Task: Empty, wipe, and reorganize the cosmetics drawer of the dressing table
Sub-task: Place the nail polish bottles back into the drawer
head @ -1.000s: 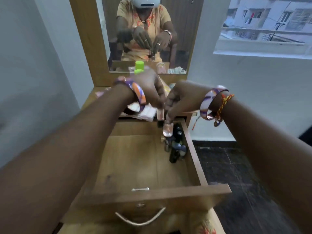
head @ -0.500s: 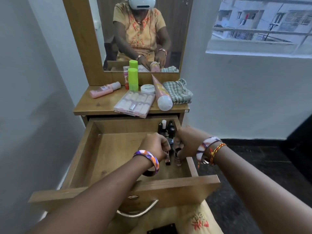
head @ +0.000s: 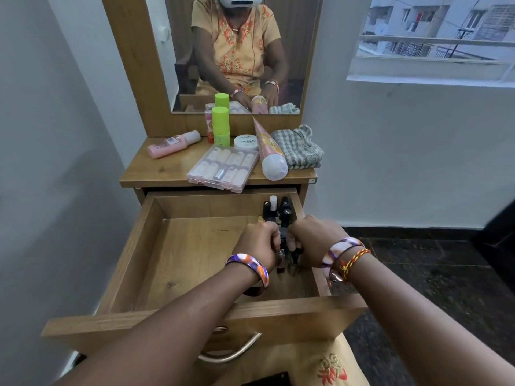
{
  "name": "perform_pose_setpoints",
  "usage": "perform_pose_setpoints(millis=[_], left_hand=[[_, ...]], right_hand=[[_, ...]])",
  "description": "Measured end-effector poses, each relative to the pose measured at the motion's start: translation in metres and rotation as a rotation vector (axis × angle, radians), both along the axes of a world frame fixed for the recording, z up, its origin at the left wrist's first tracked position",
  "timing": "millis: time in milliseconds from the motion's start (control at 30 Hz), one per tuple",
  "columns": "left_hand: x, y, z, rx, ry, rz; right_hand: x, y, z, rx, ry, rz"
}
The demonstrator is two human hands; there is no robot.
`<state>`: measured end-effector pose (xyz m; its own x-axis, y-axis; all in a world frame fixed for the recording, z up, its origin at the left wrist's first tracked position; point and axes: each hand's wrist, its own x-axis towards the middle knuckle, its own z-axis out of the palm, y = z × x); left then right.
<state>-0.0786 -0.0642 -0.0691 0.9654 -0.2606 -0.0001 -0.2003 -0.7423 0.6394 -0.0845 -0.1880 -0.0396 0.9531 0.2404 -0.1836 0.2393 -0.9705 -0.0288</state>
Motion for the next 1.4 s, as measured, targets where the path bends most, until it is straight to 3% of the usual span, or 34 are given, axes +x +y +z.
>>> perform_pose_setpoints(millis=[267,367,533,667,767,933,1167,1400], left_hand=[[0.008,0.019,0.035,0.175,0.165,-0.173],[0.026,0.037,0.074,0.086,0.194,-0.147],[0.088,0.075,0.125,-0.013,-0.037,0.036],[0.153,0.093,0.137,0.072,-0.318,0.235],[0.191,0.097,0.136,0.17,-0.314,0.266],[0.224,0.094,0.118,0.344,-0.307,0.161],[0.232,0.094,0.109,0.267,-0.396,0.237],[0.202,0.094,0.155,0.143,-0.521,0.259]], right_hand=[[0.006,0.0,0.041,0.029,0.103,0.018],[0.021,0.007,0.074,0.114,0.118,0.049],[0.071,0.036,0.115,0.261,-0.083,0.157],[0.131,0.065,0.124,0.348,-0.312,0.152],[0.167,0.085,0.118,0.436,-0.418,0.089],[0.204,0.101,0.1,0.389,-0.428,0.014],[0.219,0.101,0.085,0.436,-0.409,0.002],[0.2,0.089,0.108,0.589,-0.457,-0.04]])
